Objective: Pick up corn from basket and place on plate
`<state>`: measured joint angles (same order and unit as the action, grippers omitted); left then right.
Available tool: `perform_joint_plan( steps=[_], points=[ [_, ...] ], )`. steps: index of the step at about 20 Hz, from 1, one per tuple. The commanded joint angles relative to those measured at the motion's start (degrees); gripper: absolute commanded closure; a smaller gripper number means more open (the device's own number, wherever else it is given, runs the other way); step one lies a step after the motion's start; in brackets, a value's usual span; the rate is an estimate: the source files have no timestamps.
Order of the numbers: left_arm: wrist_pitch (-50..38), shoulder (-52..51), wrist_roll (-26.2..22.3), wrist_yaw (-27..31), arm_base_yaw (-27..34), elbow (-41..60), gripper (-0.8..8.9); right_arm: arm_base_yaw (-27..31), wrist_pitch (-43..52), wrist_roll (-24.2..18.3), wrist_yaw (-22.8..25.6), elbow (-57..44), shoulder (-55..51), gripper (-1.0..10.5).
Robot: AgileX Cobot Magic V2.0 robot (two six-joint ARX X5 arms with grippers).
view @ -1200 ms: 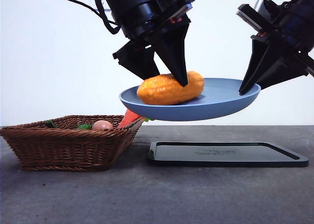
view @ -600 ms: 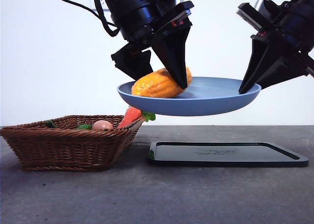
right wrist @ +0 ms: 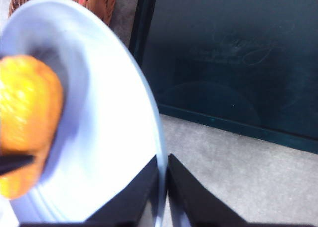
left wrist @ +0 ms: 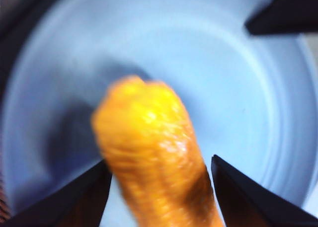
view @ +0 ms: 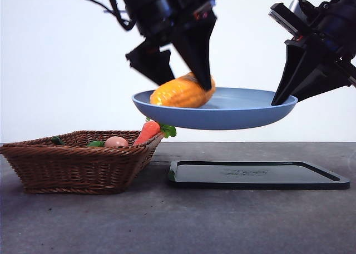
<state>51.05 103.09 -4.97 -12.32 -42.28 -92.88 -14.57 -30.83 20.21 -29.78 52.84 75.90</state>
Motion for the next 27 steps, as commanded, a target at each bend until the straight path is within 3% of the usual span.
perform_joint_plan(
  steps=[1, 12, 20, 27],
  points=[
    [0.8, 1.1, 0.0, -0.1, -0.5, -3.9, 4.85, -0.2, 0.5, 0.2, -0.4, 1.3, 0.5, 9.4],
    [8.5, 1.1, -0.1, 0.0, 0.3, -17.0, 4.84, 1.0, 0.8, 0.0, -0.4, 1.3, 4.1, 9.4],
    [17.3, 1.1, -0.1, -0.1, 2.4, -29.9, 4.88, 9.7, 0.8, -3.1, -0.5, 5.2, 12.3, 9.4],
    [17.9, 1.1, -0.1, -0.1, 2.5, -31.5, 4.88, 14.4, 1.1, -4.2, -0.5, 15.7, 23.6, 9.4]
  ],
)
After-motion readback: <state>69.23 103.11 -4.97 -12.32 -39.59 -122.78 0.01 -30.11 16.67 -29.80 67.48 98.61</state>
